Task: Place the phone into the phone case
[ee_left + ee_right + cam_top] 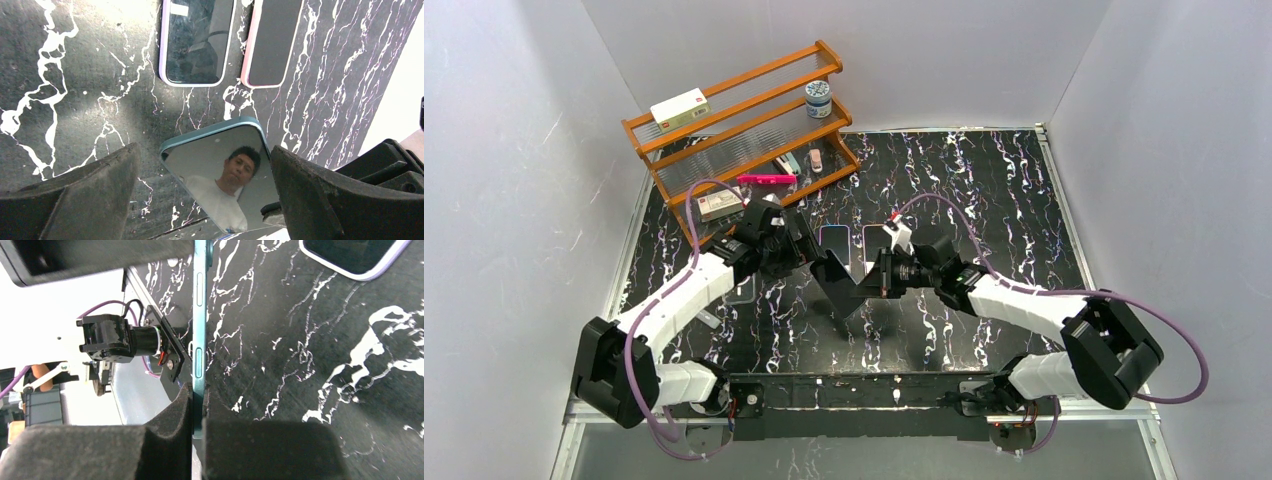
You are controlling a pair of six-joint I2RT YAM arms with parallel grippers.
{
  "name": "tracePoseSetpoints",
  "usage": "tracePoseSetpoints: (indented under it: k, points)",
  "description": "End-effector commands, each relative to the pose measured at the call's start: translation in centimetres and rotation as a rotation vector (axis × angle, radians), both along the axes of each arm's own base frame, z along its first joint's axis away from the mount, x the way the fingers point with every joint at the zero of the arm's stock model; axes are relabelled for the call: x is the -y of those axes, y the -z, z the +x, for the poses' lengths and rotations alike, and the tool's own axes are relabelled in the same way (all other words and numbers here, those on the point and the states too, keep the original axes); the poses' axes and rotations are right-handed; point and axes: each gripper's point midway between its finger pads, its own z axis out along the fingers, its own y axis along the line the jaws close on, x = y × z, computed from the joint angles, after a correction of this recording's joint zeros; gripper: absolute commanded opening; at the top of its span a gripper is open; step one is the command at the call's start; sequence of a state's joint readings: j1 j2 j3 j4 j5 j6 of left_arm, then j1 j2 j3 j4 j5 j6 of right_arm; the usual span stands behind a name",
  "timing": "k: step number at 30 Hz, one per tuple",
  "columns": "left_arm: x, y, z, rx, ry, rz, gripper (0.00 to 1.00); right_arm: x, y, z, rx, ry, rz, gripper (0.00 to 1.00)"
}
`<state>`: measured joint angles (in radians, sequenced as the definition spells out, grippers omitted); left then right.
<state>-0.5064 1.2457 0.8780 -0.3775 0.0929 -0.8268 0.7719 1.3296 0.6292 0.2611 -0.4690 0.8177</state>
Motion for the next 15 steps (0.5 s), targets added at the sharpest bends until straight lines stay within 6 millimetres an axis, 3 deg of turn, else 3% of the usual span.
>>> tracePoseSetpoints:
  k: [1,4,7,11,15]
  points:
    - [-1.2,-1.0,0.2,0.007,0.014,0.007,0.98,0.9,-1.5,1.4,0.085,0.04,0.02,0.01]
    - [0.6,-2.8,0.4,0.057,0.08,-0.114,0.98,1.0,-1.2,1.0,0.083,0.02,0.019,0.01]
    - [0.1,-3.3,0.9,0.076,0.053,-0.101,0.97,1.2,-1.0,0.7,0.075,0.016,0.016,0.01]
    - [-5.5,-0.7,1.7,-0.003,-0.14,0.158,0.94,1.7,-1.3,0.9,0.085,0.049,0.011,0.01]
    - [-9.4,1.2,2.2,-0.052,-0.237,0.271,0.86,2.3,-2.1,1.0,0.108,0.071,0.006,0.01]
